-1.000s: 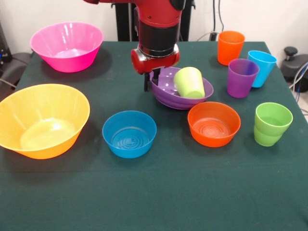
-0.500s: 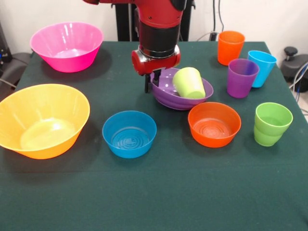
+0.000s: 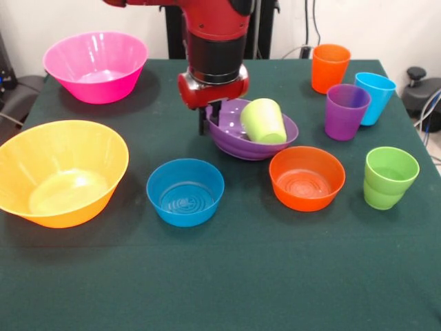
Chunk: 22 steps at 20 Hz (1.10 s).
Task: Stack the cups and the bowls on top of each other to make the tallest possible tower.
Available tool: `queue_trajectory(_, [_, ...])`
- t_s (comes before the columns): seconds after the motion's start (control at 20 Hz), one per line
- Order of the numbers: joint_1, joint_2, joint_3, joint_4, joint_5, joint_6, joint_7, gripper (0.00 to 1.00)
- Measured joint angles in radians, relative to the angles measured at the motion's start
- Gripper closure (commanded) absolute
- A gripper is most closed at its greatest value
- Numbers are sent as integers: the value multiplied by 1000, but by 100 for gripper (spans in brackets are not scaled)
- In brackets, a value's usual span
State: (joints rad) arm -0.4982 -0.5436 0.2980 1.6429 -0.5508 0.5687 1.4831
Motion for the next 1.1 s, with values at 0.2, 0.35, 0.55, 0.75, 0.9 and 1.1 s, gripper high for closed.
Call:
queue_trajectory(0.2, [-60, 1, 32, 0, -12, 4, 0, 100])
queue_trajectory(0.35, [-85, 1, 44, 0, -21, 5, 0, 100])
queue_trajectory(0.55, [-130, 1, 74, 0, -41, 5, 0, 100])
queue_trajectory(0.75, [-157, 1, 108, 0, -50, 5, 0, 100])
queue_trajectory(0.9, [-167, 3, 130, -1, -56, 5, 0, 100])
queue_trajectory(1.1, [-183, 9, 173, -3, -68, 5, 0, 100])
